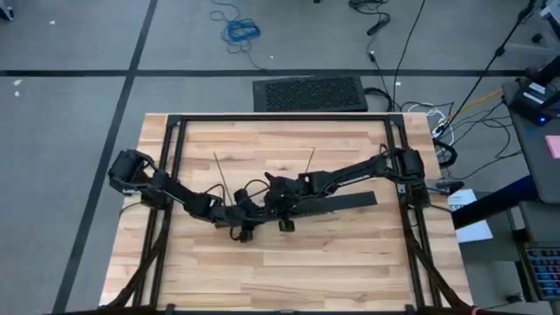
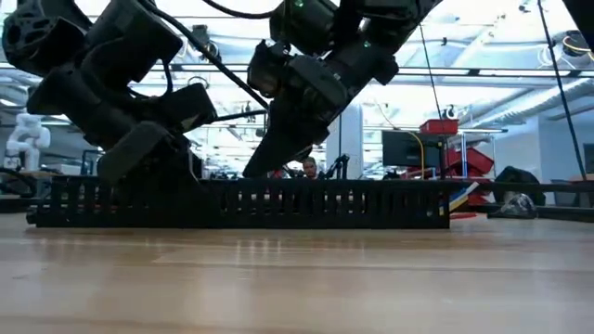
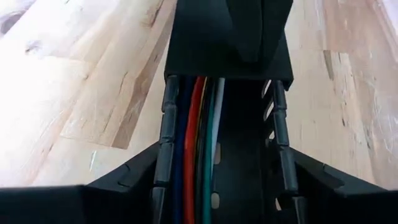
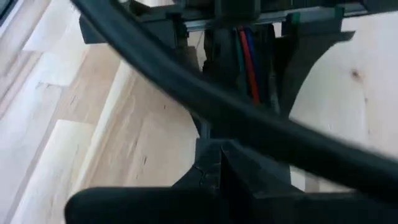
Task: Ziptie cables
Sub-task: Close the black cable duct
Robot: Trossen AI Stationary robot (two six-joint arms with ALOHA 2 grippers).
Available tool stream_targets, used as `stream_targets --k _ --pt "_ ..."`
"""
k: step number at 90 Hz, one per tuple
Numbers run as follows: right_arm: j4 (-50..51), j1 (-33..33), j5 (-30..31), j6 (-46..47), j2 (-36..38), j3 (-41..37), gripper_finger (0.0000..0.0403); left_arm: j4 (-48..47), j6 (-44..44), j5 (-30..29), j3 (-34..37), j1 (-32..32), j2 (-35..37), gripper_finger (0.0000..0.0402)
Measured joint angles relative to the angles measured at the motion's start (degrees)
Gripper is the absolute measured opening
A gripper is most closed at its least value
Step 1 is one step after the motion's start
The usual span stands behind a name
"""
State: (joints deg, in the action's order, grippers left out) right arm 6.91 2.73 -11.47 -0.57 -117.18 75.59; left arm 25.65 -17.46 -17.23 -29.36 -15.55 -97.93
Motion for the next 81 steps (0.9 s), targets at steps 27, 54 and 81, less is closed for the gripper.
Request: stream_targets --k 27,54,81 --pt "6.0 1.6 6.2 -2.0 9.0 -0.2 0.0000 1.1 0.3 1.6 -0.3 0.6 0.0 0.0244" --pt "13.4 1.4 6.1 -1.9 9.3 -0.1 0.0000 0.9 0.3 1.8 -0.3 0.6 0.0 0.0244" --pt "4.8 0.0 4.3 -3.0 2.4 0.1 0.0000 0.5 0.4 1.8 -0.2 0.7 0.0 0.0244"
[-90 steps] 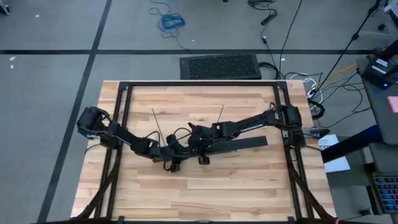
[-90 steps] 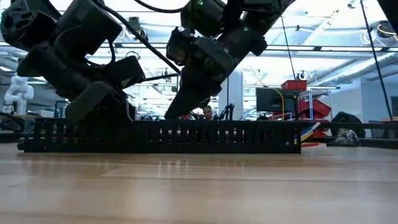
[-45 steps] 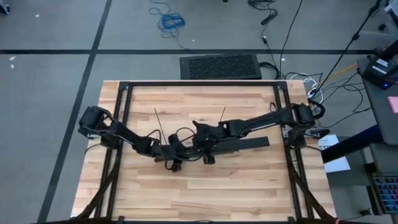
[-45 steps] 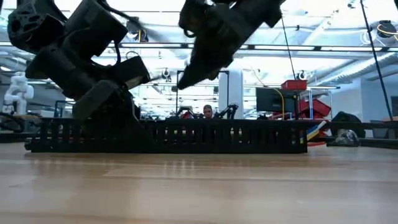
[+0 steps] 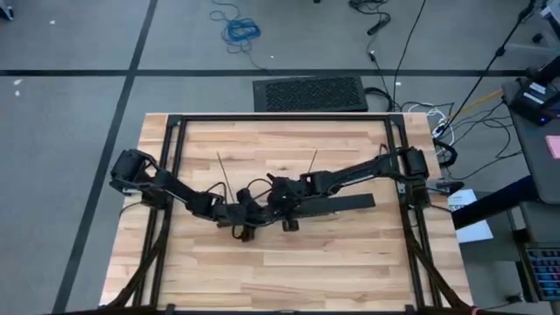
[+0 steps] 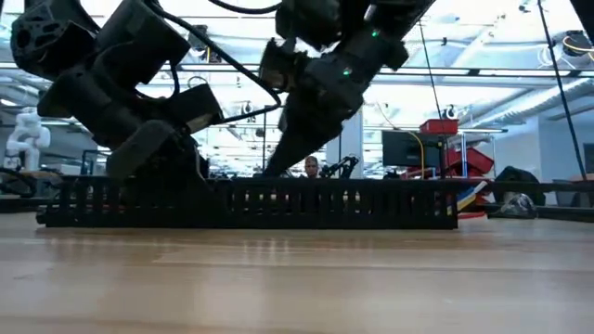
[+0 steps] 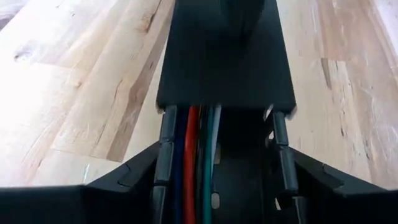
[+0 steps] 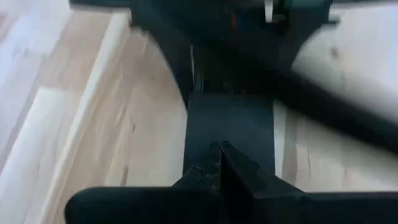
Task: Ziptie cables
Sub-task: Close the black cable duct
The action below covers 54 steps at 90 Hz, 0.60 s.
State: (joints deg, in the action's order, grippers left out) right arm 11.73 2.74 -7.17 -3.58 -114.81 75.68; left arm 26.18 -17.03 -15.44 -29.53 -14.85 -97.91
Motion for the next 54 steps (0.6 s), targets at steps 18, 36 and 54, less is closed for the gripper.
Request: stream_targets --k 18,36,54 --pt "-8.0 -0.1 -1.3 -1.0 -0.4 -0.3 0.0000 0.4 0.0 0.5 0.0 1.1 0.0 0.0244" --pt "-1.8 0.7 2.7 -2.5 2.8 0.8 0.0000 0.3 0.0 0.8 -0.1 1.4 0.0 0.0244" --pt "5.2 0.7 3.0 -2.6 5.4 0.9 0.0000 0.3 0.9 0.8 -0.1 1.4 0.0 0.0244"
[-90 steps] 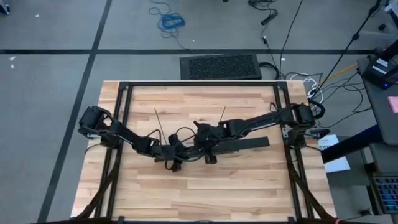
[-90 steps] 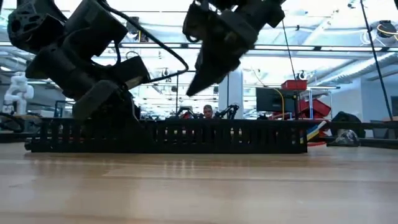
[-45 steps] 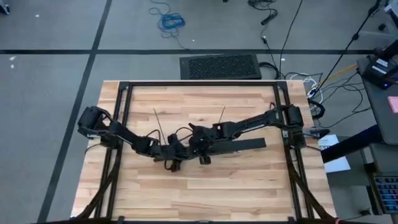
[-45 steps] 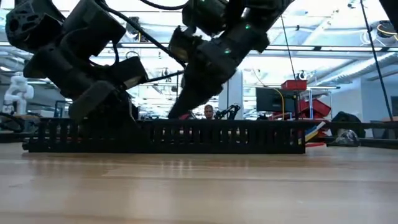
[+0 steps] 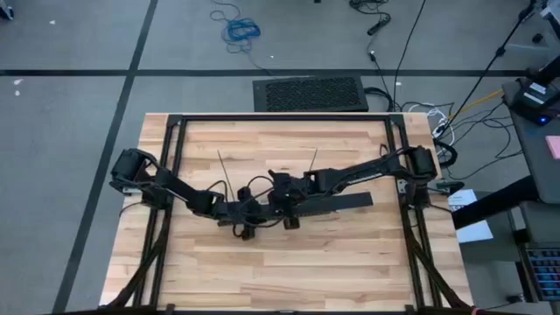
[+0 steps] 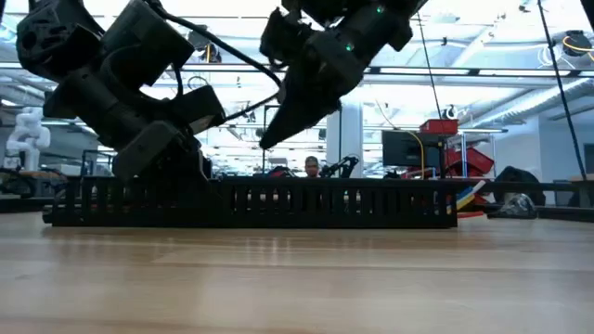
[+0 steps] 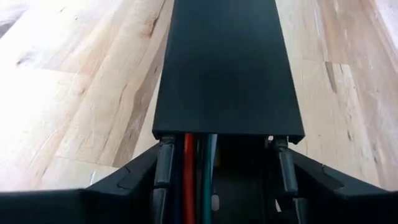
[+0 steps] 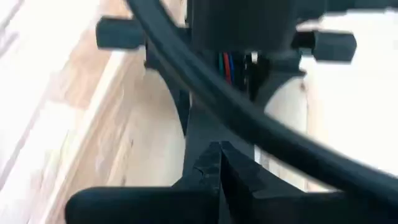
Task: Ziptie cables
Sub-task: Close the black cable duct
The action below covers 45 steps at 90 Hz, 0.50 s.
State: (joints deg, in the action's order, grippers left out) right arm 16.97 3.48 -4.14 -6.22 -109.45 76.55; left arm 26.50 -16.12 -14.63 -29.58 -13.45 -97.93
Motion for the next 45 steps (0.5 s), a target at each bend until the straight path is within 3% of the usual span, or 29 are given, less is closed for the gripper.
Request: stream_targets --k 14,30,45 --pt "2.5 -0.7 -0.2 -0.3 -2.0 -0.4 0.0000 0.0 0.0 0.0 0.0 0.0 0.0 0.0244" --pt "-7.0 -0.9 -3.0 -0.3 -5.5 -0.3 0.0000 0.4 0.5 0.0 -0.1 0.0 0.0 0.0244" --pt "-8.4 -1.0 -3.3 0.0 -5.8 -0.3 0.0000 1.0 0.5 -0.5 -0.3 0.0 0.0 0.0244"
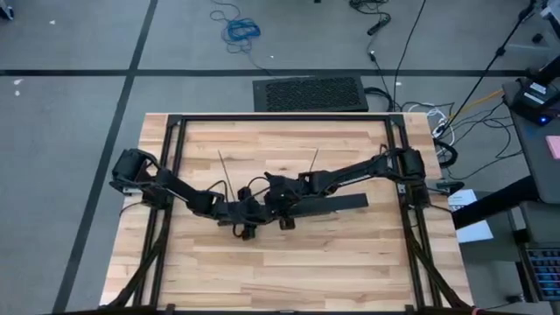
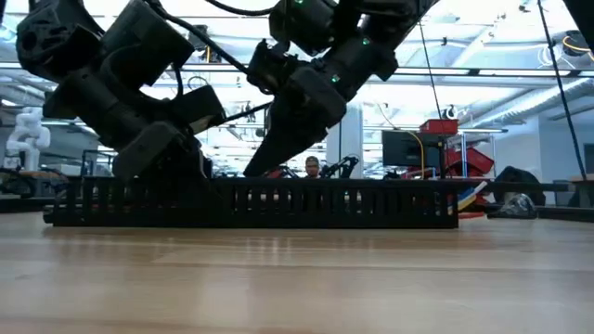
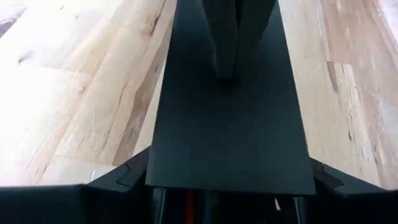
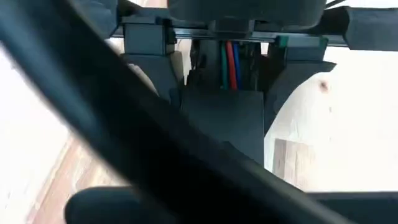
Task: Ziptie cables
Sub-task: Close the black cable duct
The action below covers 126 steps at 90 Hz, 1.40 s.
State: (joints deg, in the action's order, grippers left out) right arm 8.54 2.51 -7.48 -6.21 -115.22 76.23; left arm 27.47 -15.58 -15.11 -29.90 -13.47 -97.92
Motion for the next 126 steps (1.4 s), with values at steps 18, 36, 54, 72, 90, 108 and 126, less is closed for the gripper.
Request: stream_targets --k 18,36,54,72,90,108,126 --pt "0.8 -0.3 -0.2 0.8 -0.2 0.0 0.0000 -1.9 0.0 0.1 -1.0 0.0 1.6 0.0259" --pt "0.8 -0.3 -0.4 1.1 -0.6 0.1 0.0000 -0.9 0.1 -0.3 -1.5 0.8 4.1 0.0313" --pt "1.1 -0.3 -0.3 1.2 -0.6 0.1 0.0000 -10.9 -3.3 0.1 -1.5 0.1 6.9 0.0330" --pt "1.7 -0.3 -0.3 1.0 -0.7 0.1 0.0000 -17.0 -3.6 -5.7 -1.0 -4.3 9.8 0.0324" --pt "2.2 -0.3 -0.2 1.0 -0.7 0.1 0.0000 -11.0 -6.8 -9.8 5.3 -7.0 10.8 0.0308" --pt "2.2 -0.3 -0.2 1.5 -0.7 0.0 0.0000 8.1 -7.6 -12.8 14.0 -8.7 9.9 0.0303" --pt "2.2 -0.3 -1.0 2.4 -0.7 0.0 0.0000 16.0 -4.8 -13.7 15.4 -8.8 8.3 0.0303"
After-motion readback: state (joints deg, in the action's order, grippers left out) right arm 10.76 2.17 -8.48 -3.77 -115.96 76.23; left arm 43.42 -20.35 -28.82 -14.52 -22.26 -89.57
